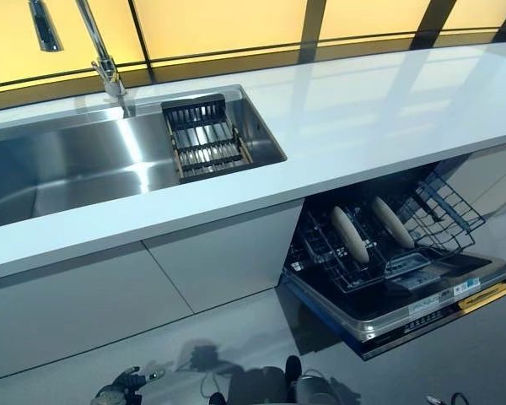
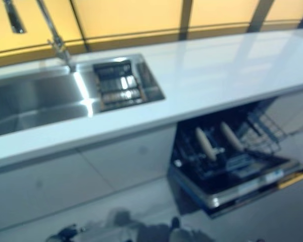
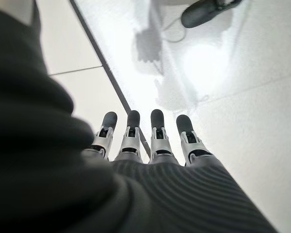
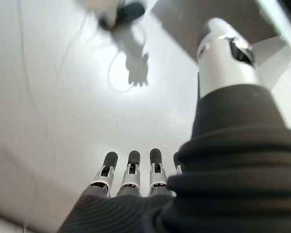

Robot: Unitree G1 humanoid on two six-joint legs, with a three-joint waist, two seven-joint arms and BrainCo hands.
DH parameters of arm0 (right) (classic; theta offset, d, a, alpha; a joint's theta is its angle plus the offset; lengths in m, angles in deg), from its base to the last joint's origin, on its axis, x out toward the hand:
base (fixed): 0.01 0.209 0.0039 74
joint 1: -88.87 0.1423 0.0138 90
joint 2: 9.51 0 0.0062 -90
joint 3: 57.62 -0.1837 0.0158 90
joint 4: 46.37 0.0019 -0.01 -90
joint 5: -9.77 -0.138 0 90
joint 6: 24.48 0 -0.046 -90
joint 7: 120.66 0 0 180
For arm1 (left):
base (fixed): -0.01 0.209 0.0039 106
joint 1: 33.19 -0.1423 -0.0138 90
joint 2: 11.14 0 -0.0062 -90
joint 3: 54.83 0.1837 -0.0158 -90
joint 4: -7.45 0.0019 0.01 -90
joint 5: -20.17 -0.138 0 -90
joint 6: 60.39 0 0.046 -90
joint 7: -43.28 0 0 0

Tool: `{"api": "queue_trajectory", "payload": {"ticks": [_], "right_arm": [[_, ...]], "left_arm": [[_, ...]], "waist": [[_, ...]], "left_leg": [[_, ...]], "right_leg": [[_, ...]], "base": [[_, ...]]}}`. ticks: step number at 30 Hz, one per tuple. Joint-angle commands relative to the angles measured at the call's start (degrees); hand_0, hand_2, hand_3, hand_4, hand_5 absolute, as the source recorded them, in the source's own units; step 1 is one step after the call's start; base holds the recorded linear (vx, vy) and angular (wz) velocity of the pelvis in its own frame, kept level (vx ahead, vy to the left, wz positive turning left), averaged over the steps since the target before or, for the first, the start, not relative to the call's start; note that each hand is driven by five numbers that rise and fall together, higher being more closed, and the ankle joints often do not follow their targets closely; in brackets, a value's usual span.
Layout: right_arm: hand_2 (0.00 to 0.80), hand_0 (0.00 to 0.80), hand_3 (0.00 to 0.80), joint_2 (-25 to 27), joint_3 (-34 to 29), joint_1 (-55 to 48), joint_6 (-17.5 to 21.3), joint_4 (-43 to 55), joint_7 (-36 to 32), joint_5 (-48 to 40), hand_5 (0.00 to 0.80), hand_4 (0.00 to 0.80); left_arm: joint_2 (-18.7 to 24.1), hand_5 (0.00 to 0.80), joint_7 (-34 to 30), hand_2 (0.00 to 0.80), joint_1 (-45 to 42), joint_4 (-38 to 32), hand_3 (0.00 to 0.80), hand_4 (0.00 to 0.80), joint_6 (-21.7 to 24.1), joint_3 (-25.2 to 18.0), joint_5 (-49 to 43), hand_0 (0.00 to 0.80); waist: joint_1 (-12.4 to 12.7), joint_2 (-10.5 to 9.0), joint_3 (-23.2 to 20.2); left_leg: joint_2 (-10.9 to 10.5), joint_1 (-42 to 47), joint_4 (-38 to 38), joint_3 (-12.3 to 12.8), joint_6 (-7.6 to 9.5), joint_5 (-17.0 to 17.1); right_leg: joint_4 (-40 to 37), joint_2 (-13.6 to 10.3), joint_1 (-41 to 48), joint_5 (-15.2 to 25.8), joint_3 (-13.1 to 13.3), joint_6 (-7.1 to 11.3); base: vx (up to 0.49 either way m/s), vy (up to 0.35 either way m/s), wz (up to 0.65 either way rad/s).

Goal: Take plates into dishwasher

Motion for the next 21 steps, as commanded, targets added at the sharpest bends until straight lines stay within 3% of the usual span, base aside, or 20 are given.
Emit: {"api": "queue_trajectory", "payload": {"ticks": [1, 3, 6, 12, 19, 21], "right_arm": [[0.0, 0.0, 0.0, -2.0, -0.7, 2.1, 4.8, -1.5, 5.9, -8.2, 0.0, 0.0], [0.0, 0.0, 0.0, -2.8, -1.6, 1.9, 4.7, -1.7, 6.6, -10.8, 0.0, 0.0], [0.0, 0.0, 0.0, -3.3, -3.3, 1.1, 4.0, -2.7, 6.3, -15.4, 0.0, 0.0], [0.0, 0.0, 0.0, -2.3, -6.1, 2.4, 4.4, -2.9, 7.0, -27.0, 0.0, 0.0], [0.0, 0.0, 0.0, -2.0, -6.8, 10.2, 9.4, 0.9, 5.0, -45.2, 0.0, 0.0], [0.0, 0.0, 0.0, -1.7, -6.5, 12.2, 8.8, 2.6, 3.8, -51.5, 0.0, 0.0]], "left_arm": [[-1.2, 0.0, 0.8, 0.0, -0.3, 2.1, 0.0, 0.0, 0.4, -1.9, 0.1, 0.0], [-2.4, 0.0, 0.7, 0.0, -0.9, 2.2, 0.0, 0.0, 1.1, -2.2, 0.0, 0.0], [-3.2, 0.0, 1.0, 0.0, -1.7, 1.8, 0.0, 0.0, 1.5, -2.1, 0.1, 0.0], [-3.9, 0.0, 0.1, 0.0, -1.7, 0.7, 0.0, 0.0, 2.2, -0.1, -1.4, 0.0], [-5.0, 0.0, 0.3, 0.0, 0.9, -0.7, 0.0, 0.0, 3.8, 2.4, 2.6, 0.0], [-5.3, 0.0, 1.0, 0.0, 0.9, -1.0, 0.0, 0.0, 4.2, 3.0, 3.5, 0.0]], "waist": [[1.1, -0.51, 0.3], [1.4, -0.53, 0.0], [1.6, -0.12, -0.4], [1.8, 1.63, 0.8], [2.1, 3.81, 6.6], [2.4, 4.24, 7.9]], "left_leg": [[-1.7, -4.8, 11.2, -1.0, 4.73, -4.8], [-0.9, -3.9, 9.7, -0.4, 4.01, -3.7], [-0.9, -2.9, 6.3, -1.6, 3.41, -1.5], [-0.8, -4.6, 6.2, -3.0, 2.68, -0.5], [-2.2, -13.9, 16.6, -2.7, 2.87, -2.6], [-2.5, -16.8, 20.9, -2.9, 3.09, -4.4]], "right_leg": [[-1.3, 0.0, 0.5, 0.6, 1.5, 1.19], [-3.2, 0.3, 1.9, 0.8, 0.6, 1.35], [-4.9, 1.3, 3.4, 1.1, 0.6, 1.29], [-2.9, 1.4, 2.2, -0.4, -0.4, 0.66], [6.4, -0.3, -5.4, -3.7, -1.2, -1.68], [10.5, -0.5, -7.8, -5.7, -1.0, -2.53]], "base": [[-0.04, -0.132, -0.22], [0.0, -0.14, -0.02], [0.037, -0.101, 0.05], [-0.026, -0.028, 0.04], [-0.183, 0.035, 0.07], [-0.137, 0.046, 0.05]]}}
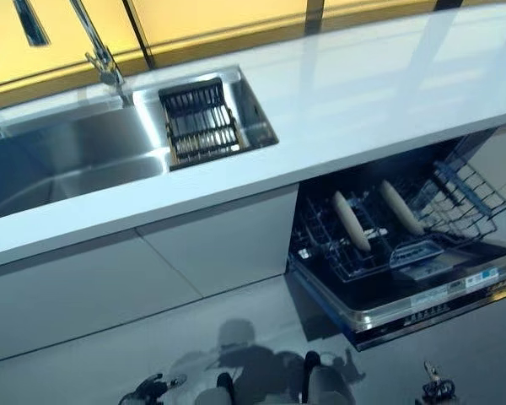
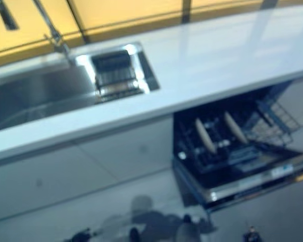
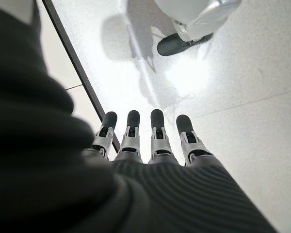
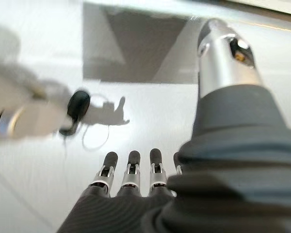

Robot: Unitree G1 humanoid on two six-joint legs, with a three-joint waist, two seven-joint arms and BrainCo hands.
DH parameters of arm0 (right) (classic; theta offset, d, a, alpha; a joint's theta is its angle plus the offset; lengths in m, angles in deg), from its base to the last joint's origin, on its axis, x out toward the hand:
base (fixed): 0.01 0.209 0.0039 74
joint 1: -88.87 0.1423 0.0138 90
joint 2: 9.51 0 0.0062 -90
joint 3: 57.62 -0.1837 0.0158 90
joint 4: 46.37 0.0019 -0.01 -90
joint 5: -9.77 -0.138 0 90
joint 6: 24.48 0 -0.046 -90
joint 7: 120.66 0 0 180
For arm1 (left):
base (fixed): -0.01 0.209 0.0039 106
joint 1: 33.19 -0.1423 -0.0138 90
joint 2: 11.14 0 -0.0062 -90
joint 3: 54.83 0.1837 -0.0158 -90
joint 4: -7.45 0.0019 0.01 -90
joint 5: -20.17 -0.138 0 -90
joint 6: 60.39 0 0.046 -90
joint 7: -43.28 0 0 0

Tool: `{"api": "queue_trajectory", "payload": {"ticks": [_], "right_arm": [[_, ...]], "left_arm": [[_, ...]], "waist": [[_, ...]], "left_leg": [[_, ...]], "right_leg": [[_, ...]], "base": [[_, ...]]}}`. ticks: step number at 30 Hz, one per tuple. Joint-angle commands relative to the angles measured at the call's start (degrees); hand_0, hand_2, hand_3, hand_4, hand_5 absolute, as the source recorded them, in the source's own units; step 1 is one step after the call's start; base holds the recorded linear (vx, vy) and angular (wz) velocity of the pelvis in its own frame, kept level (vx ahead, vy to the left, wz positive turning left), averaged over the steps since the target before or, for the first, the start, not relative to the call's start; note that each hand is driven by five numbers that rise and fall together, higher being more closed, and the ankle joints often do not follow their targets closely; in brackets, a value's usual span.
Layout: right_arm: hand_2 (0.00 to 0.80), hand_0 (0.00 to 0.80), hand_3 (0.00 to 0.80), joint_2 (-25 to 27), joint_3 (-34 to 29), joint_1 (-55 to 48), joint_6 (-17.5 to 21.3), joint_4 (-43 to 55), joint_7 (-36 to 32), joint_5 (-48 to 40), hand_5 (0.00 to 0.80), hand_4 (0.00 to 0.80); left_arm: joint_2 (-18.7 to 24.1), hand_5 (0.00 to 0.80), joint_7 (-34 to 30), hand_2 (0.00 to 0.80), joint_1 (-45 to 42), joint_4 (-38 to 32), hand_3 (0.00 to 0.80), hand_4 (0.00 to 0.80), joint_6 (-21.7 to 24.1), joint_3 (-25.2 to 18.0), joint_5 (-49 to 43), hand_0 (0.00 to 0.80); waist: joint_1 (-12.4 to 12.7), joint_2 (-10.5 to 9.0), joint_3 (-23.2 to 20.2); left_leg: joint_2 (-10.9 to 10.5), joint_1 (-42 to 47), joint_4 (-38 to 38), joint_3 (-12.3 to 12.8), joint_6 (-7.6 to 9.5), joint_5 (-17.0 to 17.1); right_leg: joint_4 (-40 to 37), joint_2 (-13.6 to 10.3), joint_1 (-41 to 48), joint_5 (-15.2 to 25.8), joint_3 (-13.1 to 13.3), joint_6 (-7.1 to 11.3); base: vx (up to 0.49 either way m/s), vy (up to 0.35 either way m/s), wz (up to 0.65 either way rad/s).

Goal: Take plates into dishwasher

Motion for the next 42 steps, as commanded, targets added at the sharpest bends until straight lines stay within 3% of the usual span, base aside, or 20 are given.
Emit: {"api": "queue_trajectory", "payload": {"ticks": [1, 4, 7, 13, 17, 18, 24, 25, 35, 38, 42], "right_arm": [[0.0, 0.0, 0.0, 0.7, -1.5, 4.4, 1.1, 2.6, -3.8, -12.7, 0.0, 0.0], [0.0, 0.0, 0.0, 0.5, -1.1, 7.0, -0.1, 5.0, -9.0, -21.6, 0.0, 0.0], [0.0, 0.0, 0.0, 0.9, 0.3, 11.9, 1.5, 8.7, -10.4, -26.3, 0.0, 0.0], [0.0, 0.0, 0.0, 3.4, 1.0, 21.8, 2.3, 11.9, -13.4, -20.8, 0.0, 0.0], [0.0, 0.0, 0.0, 4.1, 5.3, 30.3, 4.0, 17.8, -17.6, -16.4, 0.0, 0.0], [0.0, 0.0, 0.0, 4.2, 6.4, 31.7, 4.0, 19.3, -18.5, -15.8, 0.0, 0.0], [0.0, 0.0, 0.0, 5.9, 12.6, 39.9, 6.2, 27.3, -24.0, -15.0, 0.0, 0.0], [0.0, 0.0, 0.0, 6.3, 13.1, 40.9, 6.4, 28.2, -24.3, -15.5, 0.0, 0.0], [0.0, 0.0, 0.0, 9.3, 13.8, 43.4, 3.7, 25.7, -21.4, -12.5, 0.0, 0.0], [0.0, 0.0, 0.0, 10.5, 13.8, 42.7, 2.2, 23.3, -18.8, -7.0, 0.0, 0.0], [0.0, 0.0, 0.0, 11.8, 14.8, 40.1, 0.7, 17.6, -14.5, 7.5, 0.0, 0.0]], "left_arm": [[0.3, 0.0, 1.4, 0.0, -0.7, -0.7, 0.0, 0.0, 1.6, 0.5, 3.2, 0.0], [-0.2, 0.0, 2.0, 0.0, -0.9, -1.8, 0.0, 0.0, 1.9, 1.0, 4.4, 0.0], [-0.7, 0.0, 2.5, 0.0, -0.7, -3.1, 0.0, 0.0, 1.7, 1.8, 6.2, 0.0], [-1.6, 0.0, 3.5, 0.0, -1.3, -4.5, 0.0, 0.0, 0.7, 3.4, 8.0, 0.0], [-1.1, 0.0, 3.7, 0.0, -2.0, -5.9, 0.0, 0.0, -0.6, 4.1, 8.5, 0.0], [-0.8, 0.0, 3.6, 0.0, -2.1, -6.1, 0.0, 0.0, -0.9, 4.1, 8.4, 0.0], [1.8, 0.0, 2.2, 0.0, -2.8, -9.0, 0.0, 0.0, -3.5, 3.3, 6.8, 0.0], [2.1, 0.0, 2.1, 0.0, -2.9, -9.5, 0.0, 0.0, -3.9, 3.5, 6.6, 0.0], [3.3, 0.0, 1.1, 0.0, -3.7, -8.0, 0.0, 0.0, -3.5, 3.9, 4.2, 0.0], [3.5, 0.0, 0.5, 0.0, -3.7, -6.9, 0.0, 0.0, -3.2, 3.6, 3.6, 0.0], [3.4, 0.0, 0.1, 0.0, -3.6, -5.6, 0.0, 0.0, -2.3, 3.0, 3.4, 0.0]], "waist": [[1.3, -0.38, 2.9], [2.0, 0.3, 4.1], [2.8, 0.93, 4.7], [4.7, 1.84, 4.5], [6.2, 1.89, 4.2], [6.6, 1.83, 3.9], [8.4, 0.52, 3.1], [8.7, 0.25, 3.0], [10.0, -1.49, 1.7], [9.7, -1.68, 1.3], [9.3, -2.1, 0.6]], "left_leg": [[-2.7, -5.5, 10.9, -0.3, 5.1, -2.8], [-3.6, -9.2, 16.9, -0.8, 5.59, -5.3], [-4.5, -13.3, 23.4, -1.4, 6.21, -7.9], [-5.1, -16.8, 31.1, -3.3, 6.87, -10.8], [-5.3, -17.4, 33.6, -4.2, 7.31, -11.7], [-5.5, -17.1, 34.3, -4.8, 7.12, -13.3], [-5.2, -17.3, 36.2, -5.5, 7.46, -13.7], [-5.1, -17.7, 35.7, -5.2, 7.72, -12.1], [-4.4, -14.0, 34.1, -5.9, 7.55, -11.4], [-3.9, -12.8, 33.1, -5.7, 7.39, -11.1], [-3.3, -9.9, 28.2, -4.7, 6.9, -9.2]], "right_leg": [[5.5, 0.4, 0.0, -2.0, -0.7, -3.32], [11.2, -0.2, -2.9, -4.4, -0.6, -4.57], [16.8, -0.9, -5.9, -6.5, -0.3, -5.66], [23.3, -1.9, -8.2, -9.1, 0.6, -6.85], [25.7, -2.2, -8.6, -10.2, 1.0, -7.46], [26.6, -1.8, -8.3, -11.8, 1.6, -7.05], [28.0, -1.7, -7.8, -12.4, 1.3, -7.15], [27.3, -2.0, -7.8, -10.9, 0.6, -7.6], [24.2, -2.2, -2.3, -10.0, -0.4, -6.98], [23.2, -2.0, -1.1, -9.7, -0.6, -6.91], [19.2, -1.4, 1.3, -8.2, -0.7, -6.38]], "base": [[-0.107, 0.036, 0.04], [-0.088, 0.042, 0.07], [-0.08, 0.059, 0.08], [-0.013, 0.047, 0.06], [0.023, 0.009, 0.01], [0.079, -0.003, -0.11], [0.015, -0.01, -0.04], [-0.037, -0.019, -0.15], [0.052, -0.022, 0.14], [0.064, 0.009, -0.01], [0.033, 0.004, -0.02]]}}
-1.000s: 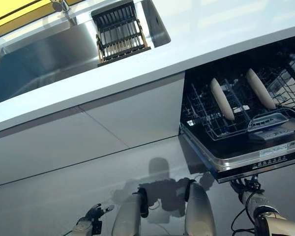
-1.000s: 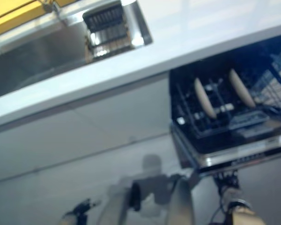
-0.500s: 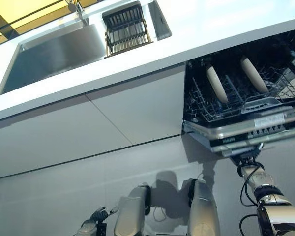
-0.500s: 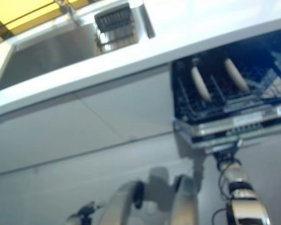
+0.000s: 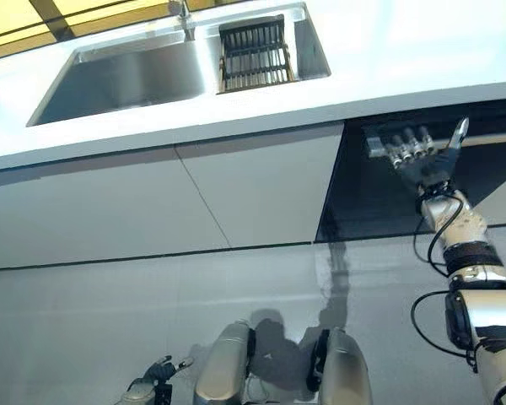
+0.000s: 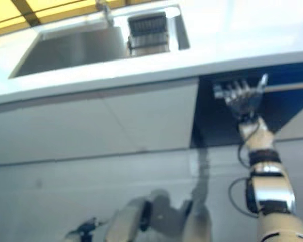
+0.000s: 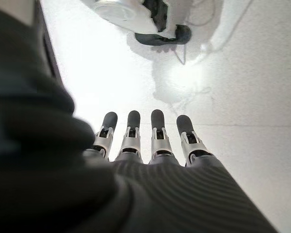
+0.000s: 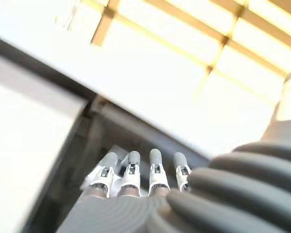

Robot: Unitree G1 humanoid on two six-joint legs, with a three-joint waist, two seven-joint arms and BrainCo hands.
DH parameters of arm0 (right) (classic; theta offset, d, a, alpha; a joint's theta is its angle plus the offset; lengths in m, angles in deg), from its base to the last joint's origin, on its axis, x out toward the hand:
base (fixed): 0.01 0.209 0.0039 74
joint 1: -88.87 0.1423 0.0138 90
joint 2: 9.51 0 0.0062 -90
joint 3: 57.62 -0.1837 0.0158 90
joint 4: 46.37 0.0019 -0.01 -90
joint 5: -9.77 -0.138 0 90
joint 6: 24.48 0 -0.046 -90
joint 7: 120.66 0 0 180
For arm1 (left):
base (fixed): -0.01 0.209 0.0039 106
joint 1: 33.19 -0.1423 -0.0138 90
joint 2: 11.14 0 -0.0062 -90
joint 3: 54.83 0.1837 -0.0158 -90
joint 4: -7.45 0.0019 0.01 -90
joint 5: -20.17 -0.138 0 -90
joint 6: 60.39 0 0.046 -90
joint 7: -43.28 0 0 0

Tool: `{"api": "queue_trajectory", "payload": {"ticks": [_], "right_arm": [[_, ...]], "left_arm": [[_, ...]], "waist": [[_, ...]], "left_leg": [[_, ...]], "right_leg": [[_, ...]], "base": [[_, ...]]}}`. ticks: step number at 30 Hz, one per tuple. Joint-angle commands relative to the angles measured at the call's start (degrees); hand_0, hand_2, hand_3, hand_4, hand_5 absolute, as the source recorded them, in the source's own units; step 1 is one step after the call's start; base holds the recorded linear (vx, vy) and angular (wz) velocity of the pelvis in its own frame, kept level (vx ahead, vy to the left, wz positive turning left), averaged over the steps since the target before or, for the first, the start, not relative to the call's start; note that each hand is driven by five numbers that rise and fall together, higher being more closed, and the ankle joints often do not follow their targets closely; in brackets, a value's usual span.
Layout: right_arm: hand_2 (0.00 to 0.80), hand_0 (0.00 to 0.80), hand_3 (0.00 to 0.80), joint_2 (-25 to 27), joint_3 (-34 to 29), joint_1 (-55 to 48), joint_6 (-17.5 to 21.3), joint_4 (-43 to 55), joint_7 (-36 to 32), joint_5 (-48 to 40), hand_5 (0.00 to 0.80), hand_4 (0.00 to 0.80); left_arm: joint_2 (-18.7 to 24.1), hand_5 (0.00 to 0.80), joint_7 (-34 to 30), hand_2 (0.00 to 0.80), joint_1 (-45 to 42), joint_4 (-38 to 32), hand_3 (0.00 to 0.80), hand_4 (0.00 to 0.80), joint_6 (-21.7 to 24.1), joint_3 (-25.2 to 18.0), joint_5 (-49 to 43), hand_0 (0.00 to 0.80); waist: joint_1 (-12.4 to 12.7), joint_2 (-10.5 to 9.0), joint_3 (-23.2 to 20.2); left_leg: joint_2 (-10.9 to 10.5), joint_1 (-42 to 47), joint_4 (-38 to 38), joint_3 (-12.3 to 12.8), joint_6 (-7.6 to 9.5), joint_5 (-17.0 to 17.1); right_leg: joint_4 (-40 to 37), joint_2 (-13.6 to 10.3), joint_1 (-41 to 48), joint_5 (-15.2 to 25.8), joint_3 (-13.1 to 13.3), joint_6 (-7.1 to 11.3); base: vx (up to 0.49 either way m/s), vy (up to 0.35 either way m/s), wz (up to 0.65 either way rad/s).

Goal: Take plates into dishwasher

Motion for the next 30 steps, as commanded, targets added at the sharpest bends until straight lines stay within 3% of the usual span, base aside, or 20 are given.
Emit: {"api": "queue_trajectory", "payload": {"ticks": [1, 4, 7, 11, 15, 18, 21, 26, 30], "right_arm": [[0.0, 0.0, 0.0, 1.9, 0.5, 1.3, -0.7, -4.6, 2.8, 12.5, 0.0, 0.0], [0.0, 0.0, 0.0, 2.2, 2.9, -1.7, -1.2, -9.3, 4.2, 25.9, 0.0, 0.0], [0.0, 0.0, 0.0, 1.9, 8.4, -8.5, -1.6, -11.0, 4.8, 39.1, 0.0, 0.0], [0.0, 0.0, 0.0, -0.1, 11.6, -15.8, -0.4, -9.6, 5.1, 47.1, 0.0, 0.0], [0.0, 0.0, 0.0, -6.6, 12.1, -29.7, 4.7, -7.2, 6.6, 52.4, 0.0, 0.0], [0.0, 0.0, 0.0, -13.0, 12.3, -36.7, 7.2, -8.0, 8.3, 53.1, 0.0, 0.0], [0.0, 0.0, 0.0, -19.0, 12.5, -40.2, 7.4, -10.6, 11.3, 50.9, 0.0, 0.0], [0.0, 0.0, 0.0, -25.5, 11.9, -43.3, 4.8, -17.6, 11.9, 53.2, 0.0, 0.0], [0.0, 0.0, 0.0, -27.1, 13.7, -43.4, 2.3, -19.8, 12.1, 57.4, 0.0, 0.0]], "left_arm": [[2.7, 0.0, -0.8, 0.0, -0.9, 2.4, 0.0, 0.0, 2.2, 0.7, -2.5, 0.0], [2.5, 0.0, -1.3, 0.0, -0.6, 3.2, 0.0, 0.0, 3.3, 0.8, -2.2, 0.0], [2.5, 0.0, -2.0, 0.0, -0.2, 3.9, 0.0, 0.0, 3.6, 0.9, -1.7, 0.0], [2.4, 0.0, -2.8, 0.0, 0.4, 4.5, 0.0, 0.0, 3.9, 0.4, -0.8, 0.0], [1.3, 0.0, -2.1, 0.0, 0.8, 4.9, 0.0, 0.0, 3.6, -0.6, -0.7, 0.0], [0.1, 0.0, -1.1, 0.0, 1.4, 5.6, 0.0, 0.0, 2.7, -0.9, -2.5, 0.0], [-1.3, 0.0, -0.6, 0.0, 2.0, 7.7, 0.0, 0.0, 2.0, -1.2, -4.9, 0.0], [-6.2, 0.0, -1.9, 0.0, 2.7, 9.8, 0.0, 0.0, 2.4, 0.7, -7.5, 0.0], [-8.4, 0.0, -2.1, 0.0, 2.4, 10.5, 0.0, 0.0, 2.6, 2.6, -8.1, 0.0]], "waist": [[0.0, -2.15, -4.8], [-0.5, -2.7, -5.8], [-1.4, -3.78, -8.3], [-2.5, -4.45, -11.0], [-3.6, -4.91, -13.9], [-3.9, -5.33, -15.6], [-4.6, -5.81, -16.6], [-5.1, -5.72, -17.6], [-4.9, -5.55, -17.9]], "left_leg": [[0.7, 2.1, -3.2, 3.7, 3.66, 3.7], [1.4, 6.0, -12.1, 4.9, 2.65, 7.7], [1.8, 11.6, -24.9, 5.6, 1.09, 13.2], [2.2, 15.4, -34.1, 5.9, 0.3, 16.9], [2.9, 18.9, -43.6, 6.9, -0.17, 20.1], [2.6, 19.2, -46.0, 6.1, -0.26, 20.7], [2.6, 19.6, -46.0, 6.4, 0.16, 20.4], [2.7, 20.8, -46.0, 7.0, 0.64, 19.4], [2.5, 21.7, -46.0, 6.6, 0.78, 18.9]], "right_leg": [[-11.7, 1.0, 7.2, 9.1, 2.4, -0.94], [-20.0, 1.8, 10.7, 12.3, 2.0, 0.4], [-33.9, 3.3, 16.4, 17.5, 1.9, 2.59], [-42.2, 4.1, 19.6, 21.7, 2.5, 4.29], [-49.3, 4.3, 21.8, 25.2, 1.2, 6.04], [-52.2, 5.1, 22.8, 26.3, 0.5, 6.34], [-51.7, 5.4, 22.9, 25.7, 0.7, 6.02], [-51.9, 5.6, 24.2, 24.9, 0.6, 5.73], [-52.3, 5.6, 25.3, 24.6, 0.4, 5.81]], "base": [[0.024, 0.012, -0.06], [0.017, 0.002, -0.09], [0.062, -0.013, -0.14], [0.049, 0.015, -0.08], [0.006, 0.003, 0.01], [0.016, -0.005, -0.01], [0.047, -0.009, -0.03], [0.078, -0.001, 0.0], [0.04, 0.008, 0.0]]}}
